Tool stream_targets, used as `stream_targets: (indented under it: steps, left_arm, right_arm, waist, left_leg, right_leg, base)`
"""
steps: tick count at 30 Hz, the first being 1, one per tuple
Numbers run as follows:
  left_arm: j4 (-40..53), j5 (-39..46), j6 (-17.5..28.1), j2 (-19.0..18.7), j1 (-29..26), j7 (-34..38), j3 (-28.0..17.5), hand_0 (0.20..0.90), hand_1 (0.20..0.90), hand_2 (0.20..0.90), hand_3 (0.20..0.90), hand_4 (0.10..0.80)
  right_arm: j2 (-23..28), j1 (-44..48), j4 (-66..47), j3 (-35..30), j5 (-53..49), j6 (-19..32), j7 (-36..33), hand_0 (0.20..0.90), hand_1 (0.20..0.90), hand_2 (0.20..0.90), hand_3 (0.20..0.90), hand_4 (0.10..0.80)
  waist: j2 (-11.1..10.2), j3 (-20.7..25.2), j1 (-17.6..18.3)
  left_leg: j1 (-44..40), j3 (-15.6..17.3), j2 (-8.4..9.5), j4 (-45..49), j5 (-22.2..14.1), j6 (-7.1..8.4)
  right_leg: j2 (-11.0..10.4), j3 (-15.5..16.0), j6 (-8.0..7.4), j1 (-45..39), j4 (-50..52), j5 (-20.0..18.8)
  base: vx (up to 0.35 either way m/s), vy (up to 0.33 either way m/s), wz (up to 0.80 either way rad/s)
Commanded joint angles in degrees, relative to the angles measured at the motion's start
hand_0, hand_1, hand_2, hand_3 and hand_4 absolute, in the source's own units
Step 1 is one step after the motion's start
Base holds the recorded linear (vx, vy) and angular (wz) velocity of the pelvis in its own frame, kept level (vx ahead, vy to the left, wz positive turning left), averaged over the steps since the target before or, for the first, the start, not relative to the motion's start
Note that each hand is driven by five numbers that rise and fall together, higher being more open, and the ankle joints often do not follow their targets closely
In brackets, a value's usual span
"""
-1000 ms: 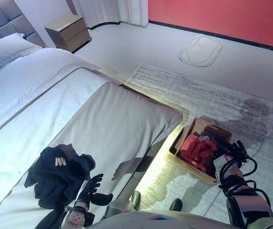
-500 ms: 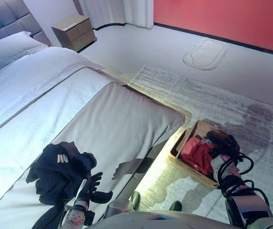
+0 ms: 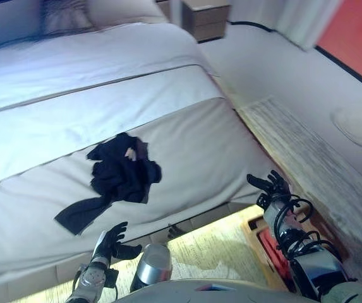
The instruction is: Pick up the clothes from the bed and place them into the basket
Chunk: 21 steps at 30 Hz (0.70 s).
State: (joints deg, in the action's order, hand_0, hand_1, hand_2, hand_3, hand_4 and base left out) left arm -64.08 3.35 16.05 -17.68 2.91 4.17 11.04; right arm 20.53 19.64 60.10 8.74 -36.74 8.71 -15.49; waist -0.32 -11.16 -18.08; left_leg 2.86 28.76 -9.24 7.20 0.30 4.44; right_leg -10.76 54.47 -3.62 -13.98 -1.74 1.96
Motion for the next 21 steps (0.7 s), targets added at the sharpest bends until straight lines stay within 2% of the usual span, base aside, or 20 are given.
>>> stream_targets:
  steps: [1,3,4,5,6,7,8,9,10,12,13,14,15,16,18,19,21]
  left_arm:
    - [4.0,0.7,1.3,-0.3,-2.5,0.7,4.1,0.9,0.9,0.9,0.9,0.8]
    - [5.0,0.4,1.7,-0.5,-2.8,0.4,4.6,0.9,0.9,0.9,0.9,0.8]
    - [5.6,0.4,1.8,-1.0,-3.4,-0.2,5.1,0.9,0.9,0.9,0.9,0.8]
    - [6.2,0.3,2.0,-1.6,-4.0,-0.9,5.6,0.9,0.9,0.9,0.9,0.8]
    - [6.9,0.2,1.8,-2.3,-4.8,-1.5,6.4,0.9,0.9,0.9,0.9,0.8]
    - [7.7,-0.2,1.5,-3.0,-5.7,-2.0,7.1,0.9,0.9,0.9,0.9,0.8]
    - [8.8,-0.5,0.9,-3.7,-6.6,-1.8,8.1,0.9,0.9,0.9,0.9,0.8]
    - [9.2,-0.1,0.7,-4.0,-7.1,-1.5,8.9,0.9,0.9,0.9,0.9,0.8]
    - [9.8,1.0,0.1,-4.5,-8.5,-0.6,10.4,0.9,0.9,0.9,0.9,0.8]
    - [8.8,1.7,-0.5,-5.1,-10.8,0.6,11.1,0.9,0.9,0.9,0.9,0.8]
    - [8.7,1.6,-0.5,-5.2,-11.0,1.1,11.2,0.9,0.9,0.9,0.9,0.8]
    - [8.5,1.4,-0.7,-5.8,-11.1,2.0,11.2,0.9,0.9,0.9,0.9,0.8]
    - [8.5,1.7,-1.1,-6.2,-11.0,2.8,11.2,0.9,0.9,0.9,0.9,0.8]
    - [8.6,1.7,-1.0,-7.1,-10.9,3.9,11.1,0.9,0.9,0.9,0.9,0.8]
    - [8.2,2.4,-1.0,-8.0,-10.3,5.2,9.5,0.9,0.9,0.9,0.9,0.8]
    - [7.7,2.5,-1.3,-8.0,-9.2,6.2,8.2,0.9,0.9,0.9,0.9,0.8]
    - [7.2,1.9,-0.9,-8.0,-7.3,6.2,6.9,0.9,0.9,0.9,0.9,0.8]
  right_arm:
    - [3.6,4.8,-4.9,-0.5,6.9,0.3,6.4,0.9,0.9,0.9,0.9,0.8]
    - [4.0,5.2,-5.1,0.8,8.0,-3.4,10.8,0.9,0.9,0.9,0.9,0.8]
    - [4.4,5.5,-5.2,1.8,10.6,-4.2,12.1,0.9,0.9,0.9,0.9,0.8]
    - [4.6,5.4,-5.4,2.9,12.4,-4.9,13.2,0.9,0.9,0.9,0.9,0.8]
    - [4.8,4.9,-5.3,3.6,14.0,-5.3,14.3,0.9,0.9,0.9,0.9,0.8]
    - [5.2,4.3,-4.9,4.0,15.3,-4.9,14.3,0.9,0.9,0.9,0.9,0.8]
    - [5.5,3.9,-4.1,4.7,16.9,-4.2,15.1,0.9,0.9,0.9,0.9,0.8]
    - [5.5,3.7,-3.6,5.0,17.4,-3.7,14.9,0.9,0.9,0.9,0.9,0.8]
    - [5.7,3.4,-3.2,6.5,21.3,-1.7,13.7,0.9,0.9,0.9,0.9,0.8]
    - [6.9,3.2,-4.8,9.6,28.8,0.9,12.5,0.9,0.9,0.9,0.9,0.8]
    - [7.2,3.1,-5.4,10.3,30.4,1.2,12.0,0.9,0.9,0.9,0.9,0.8]
    - [8.3,2.7,-6.8,11.6,33.7,1.9,10.9,0.9,0.9,0.9,0.9,0.8]
    - [9.0,2.7,-7.4,12.3,37.1,2.6,10.0,0.9,0.9,0.9,0.9,0.8]
    - [10.0,3.8,-8.3,14.4,40.5,2.1,7.3,0.9,0.9,0.9,0.9,0.8]
    - [10.7,6.2,-8.0,16.3,44.0,2.5,4.8,0.9,0.9,0.9,0.9,0.8]
    - [11.0,7.8,-7.5,17.1,46.6,2.4,2.8,0.9,0.9,0.9,0.9,0.8]
    - [11.6,9.6,-8.0,17.9,49.6,1.7,0.8,0.9,0.9,0.9,0.9,0.8]
  waist:
    - [-1.4,4.8,0.7]
    - [-1.5,5.4,0.4]
    - [-1.6,5.9,0.3]
    - [-1.9,6.2,0.4]
    - [-1.8,6.4,1.0]
    - [-1.2,6.4,2.1]
    - [-1.1,6.1,3.3]
    - [-1.1,5.8,4.0]
    - [-1.4,4.9,5.3]
    - [-3.2,3.5,7.2]
    - [-3.7,3.3,7.6]
    - [-5.0,2.9,8.5]
    - [-5.5,2.7,9.1]
    - [-6.3,2.2,9.7]
    - [-6.8,1.3,9.0]
    - [-7.1,0.9,8.0]
    - [-7.5,0.5,6.6]
  left_leg:
    - [0.6,-3.7,0.64,-0.8,1.3,0.45]
    - [-0.3,-4.0,2.66,-2.4,1.1,-0.94]
    - [-1.1,-4.3,4.29,-3.7,0.7,-2.17]
    - [-1.8,-5.1,6.37,-4.7,0.2,-3.56]
    - [-3.3,-6.5,8.54,-6.1,-0.7,-5.09]
    - [-4.7,-8.2,9.64,-7.5,-1.6,-6.53]
    - [-5.6,-9.8,10.54,-8.4,-2.8,-8.0]
    - [-5.8,-10.8,10.29,-8.7,-2.7,-7.89]
    - [-5.2,-12.4,9.04,-8.8,-1.1,-7.35]
    - [-4.9,-16.4,8.08,-8.5,-0.5,-5.55]
    - [-4.8,-17.0,8.09,-8.4,-0.5,-5.21]
    - [-4.3,-18.4,8.24,-8.1,-0.7,-4.6]
    - [-3.8,-19.3,8.32,-7.7,-0.9,-4.44]
    - [-2.5,-21.3,8.23,-7.3,-1.3,-4.75]
    - [-2.0,-23.4,7.95,-7.7,-1.4,-4.82]
    - [-1.4,-24.6,7.89,-7.4,-1.0,-4.72]
    - [-0.6,-25.2,8.0,-6.7,-0.7,-4.49]
  right_leg:
    - [-0.2,-8.8,-0.66,2.0,9.8,1.4]
    - [-1.5,-10.1,-1.7,1.1,11.3,0.5]
    - [-2.8,-11.0,-2.59,1.0,13.8,-0.5]
    - [-5.1,-12.5,-4.16,1.4,18.8,-3.4]
    - [-8.6,-14.8,-6.64,3.8,26.4,-7.5]
    - [-11.5,-18.1,-8.42,7.8,34.7,-9.9]
    - [-13.0,-23.5,-9.24,13.6,40.0,-10.3]
    - [-11.5,-26.7,-8.64,15.5,39.0,-9.2]
    - [-7.1,-29.4,-5.83,17.2,33.2,-7.4]
    - [-1.8,-32.5,-4.7,15.3,19.8,-5.2]
    - [-0.7,-33.3,-4.67,15.1,16.2,-5.0]
    - [1.6,-35.7,-4.72,15.1,8.5,-5.2]
    - [2.3,-37.4,-4.87,15.5,6.1,-6.0]
    - [2.5,-40.8,-5.28,18.1,7.3,-7.6]
    - [3.0,-41.1,-4.94,19.2,8.4,-6.9]
    - [4.1,-40.3,-3.97,17.7,7.5,-5.0]
    - [4.9,-39.7,-3.18,16.3,6.2,-4.3]
  base:
    - [0.102,0.138,0.71]
    - [0.136,0.181,0.57]
    - [0.166,0.237,0.45]
    - [0.226,0.328,0.53]
    - [0.249,0.353,0.64]
    - [0.23,0.305,1.1]
    - [0.15,0.128,1.31]
    - [0.057,-0.128,1.4]
    - [0.054,-0.304,1.14]
    - [0.114,-0.408,1.39]
    - [0.155,-0.408,1.46]
    - [0.14,-0.301,1.13]
    - [0.117,-0.345,1.34]
    - [0.054,-0.243,1.0]
    - [0.046,-0.216,1.02]
    - [0.094,-0.185,1.0]
    - [0.082,-0.137,0.63]
